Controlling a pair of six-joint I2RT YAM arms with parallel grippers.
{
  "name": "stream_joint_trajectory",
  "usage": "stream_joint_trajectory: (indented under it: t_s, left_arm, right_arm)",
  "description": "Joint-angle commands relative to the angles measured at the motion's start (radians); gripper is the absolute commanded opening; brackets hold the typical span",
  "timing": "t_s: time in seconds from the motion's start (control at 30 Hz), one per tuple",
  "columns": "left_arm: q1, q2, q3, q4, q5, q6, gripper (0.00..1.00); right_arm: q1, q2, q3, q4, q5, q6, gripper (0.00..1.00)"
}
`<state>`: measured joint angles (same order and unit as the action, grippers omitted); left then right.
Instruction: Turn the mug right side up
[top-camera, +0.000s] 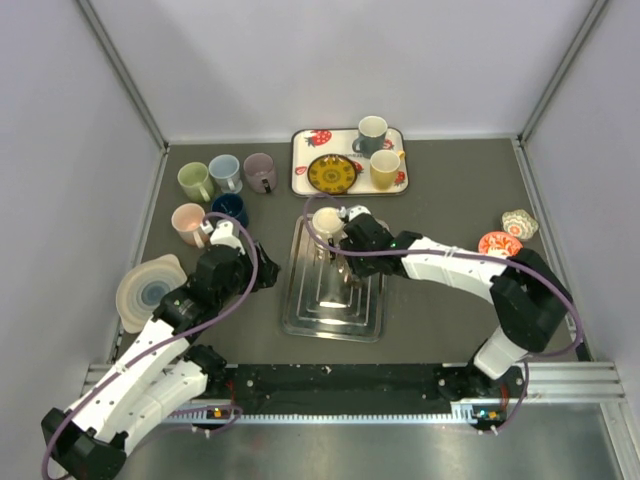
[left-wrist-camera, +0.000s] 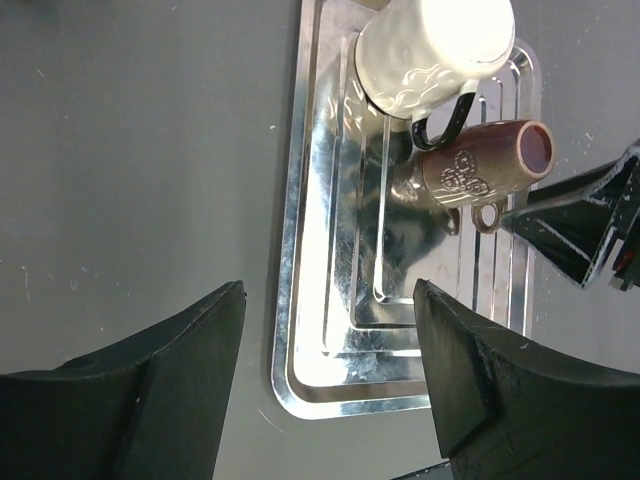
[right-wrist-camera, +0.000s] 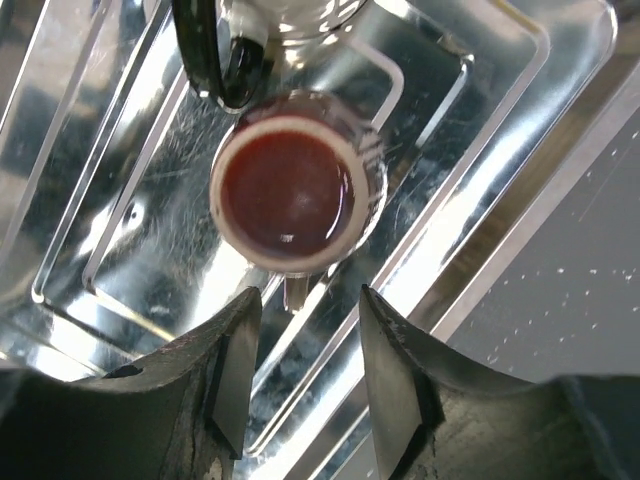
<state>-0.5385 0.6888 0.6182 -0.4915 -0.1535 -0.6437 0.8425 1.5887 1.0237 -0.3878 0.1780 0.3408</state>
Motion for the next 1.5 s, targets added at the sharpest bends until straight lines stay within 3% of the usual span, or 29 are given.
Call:
stream_joint_trajectory:
  t_s: [0.0, 0.43, 0.7, 0.87, 1.07, 1.2, 1.3, 1.47]
  left_arm:
    - [-0.005, -0.011, -0.015, 0.036, -0.011, 0.018, 0.73]
    - [-0.005, -0.006, -0.017, 0.037, -0.009, 0.018, 0.73]
    - [-0.003, -0.009, -0.032, 0.039, 0.0, 0.003, 0.72]
    - [-0.005, -0.011, -0.044, 0.047, 0.005, -0.004, 0.72]
    - [-0.005, -0.009, -0.06, 0.086, 0.051, -0.017, 0.71]
    - [-0.005, -0.015, -0.095, 0.188, 0.147, -0.065, 0.75]
    - [-0.005, -0.034, -0.141, 0.332, 0.314, -0.132, 0.77]
    - [-0.009, -0.121, -0.323, 0.801, 0.543, -0.357, 0.78]
  right_arm:
    - [0.012, 0.045, 0.058, 0.052, 0.089, -0.011, 0.43]
    - [0.01, 0.123, 0.091, 0.087, 0.135, -0.016, 0.32]
    - [0.01, 0.108, 0.075, 0.096, 0.13, -0.013, 0.0]
    - [0.012, 0.024, 0.043, 0.076, 0.101, 0.006, 0.0]
    - [0.012, -0.209, -0.028, 0.053, 0.009, 0.068, 0.0]
    - [0.012, -0.349, -0.083, 0.099, -0.104, 0.144, 0.0]
    - [0.009, -0.464, -0.14, 0.203, -0.184, 0.219, 0.0]
    - [-0.016, -0.634, -0.255, 0.491, -0.342, 0.375, 0.0]
